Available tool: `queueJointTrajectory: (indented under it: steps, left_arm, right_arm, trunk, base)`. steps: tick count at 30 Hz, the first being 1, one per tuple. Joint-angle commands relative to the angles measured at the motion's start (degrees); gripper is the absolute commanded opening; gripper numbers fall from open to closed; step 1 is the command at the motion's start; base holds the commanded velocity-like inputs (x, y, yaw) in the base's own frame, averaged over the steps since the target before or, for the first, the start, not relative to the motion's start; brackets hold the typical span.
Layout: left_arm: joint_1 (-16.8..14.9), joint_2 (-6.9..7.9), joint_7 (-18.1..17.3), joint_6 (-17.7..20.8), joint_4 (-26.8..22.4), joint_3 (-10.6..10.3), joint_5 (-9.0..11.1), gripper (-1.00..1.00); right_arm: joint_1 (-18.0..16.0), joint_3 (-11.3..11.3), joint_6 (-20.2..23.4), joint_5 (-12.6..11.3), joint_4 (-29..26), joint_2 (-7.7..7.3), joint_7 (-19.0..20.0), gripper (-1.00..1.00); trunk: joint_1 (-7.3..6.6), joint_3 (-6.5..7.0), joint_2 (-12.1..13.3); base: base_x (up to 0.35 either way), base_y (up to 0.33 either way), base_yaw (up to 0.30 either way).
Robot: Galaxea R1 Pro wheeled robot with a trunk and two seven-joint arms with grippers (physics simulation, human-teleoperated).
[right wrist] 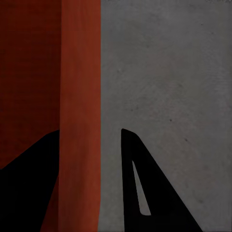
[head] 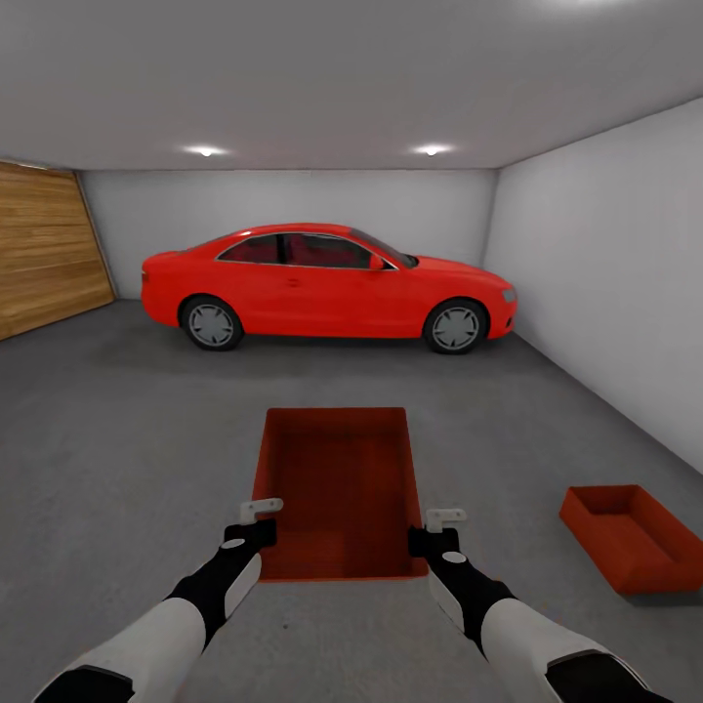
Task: Move the two storage containers from the living room to the garage. In the garage, place one container on the floor and stack the other container on top of it (either order is fine).
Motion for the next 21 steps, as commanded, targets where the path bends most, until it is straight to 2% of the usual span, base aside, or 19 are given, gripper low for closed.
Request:
queueJointTrajectory:
  steps: [1,21]
  left_arm:
    - [-0.07,0.74,0.77,0.07,-0.3,0.47,-1.05,-1.0]
    - [-0.07,0.77,0.77,0.07,-0.39,0.47,-1.03,-1.0]
  right_arm:
    - [-0.04,0.6,-0.13,-1.14,0.17,0.0,-0.26,-1.0]
    - [-0.04,0.6,-0.45,-1.22,0.19,-0.05,-0.26,-1.0]
  trunk:
    - [0.07,-0.11,-0.12]
    - [0.07,-0.11,-0.12]
  base:
    - [0.322,0.0,0.0]
    - [0.322,0.0,0.0]
